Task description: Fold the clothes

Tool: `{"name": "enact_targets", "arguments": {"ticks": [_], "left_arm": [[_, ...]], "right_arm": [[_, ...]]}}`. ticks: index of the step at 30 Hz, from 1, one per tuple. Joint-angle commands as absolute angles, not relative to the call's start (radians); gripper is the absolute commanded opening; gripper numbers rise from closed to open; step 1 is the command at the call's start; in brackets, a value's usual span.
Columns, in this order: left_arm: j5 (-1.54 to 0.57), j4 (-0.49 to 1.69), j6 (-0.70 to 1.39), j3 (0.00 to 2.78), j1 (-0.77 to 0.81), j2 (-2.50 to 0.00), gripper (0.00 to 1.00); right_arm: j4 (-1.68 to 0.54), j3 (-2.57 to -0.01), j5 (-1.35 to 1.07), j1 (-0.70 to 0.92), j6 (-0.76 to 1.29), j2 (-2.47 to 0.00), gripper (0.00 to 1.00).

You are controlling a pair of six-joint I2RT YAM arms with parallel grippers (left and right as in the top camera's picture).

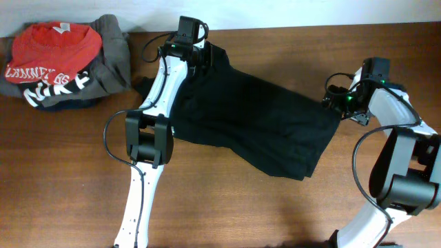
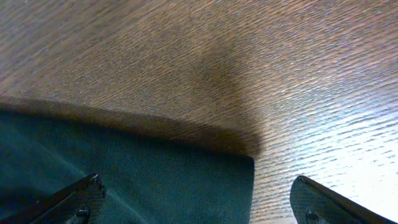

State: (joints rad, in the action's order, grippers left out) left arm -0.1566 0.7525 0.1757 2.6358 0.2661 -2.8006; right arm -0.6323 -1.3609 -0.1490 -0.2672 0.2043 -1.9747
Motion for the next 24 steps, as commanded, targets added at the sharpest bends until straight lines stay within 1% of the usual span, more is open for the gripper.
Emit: {"name": "enact_targets", "arguments": {"ticks": [1, 24], "left_arm": [[-0.154, 0.755, 0.170, 2.645, 0.259, -2.805, 0.11], [-0.168, 0.766, 0.170, 2.645, 0.259, -2.805, 0.11]], "right_arm": [[-0.617, -1.359, -0.158, -0.260, 0.196, -2.003, 0.99], [-0.576, -1.359, -0.164, -0.229, 0.237, -2.062, 0.98]]}}
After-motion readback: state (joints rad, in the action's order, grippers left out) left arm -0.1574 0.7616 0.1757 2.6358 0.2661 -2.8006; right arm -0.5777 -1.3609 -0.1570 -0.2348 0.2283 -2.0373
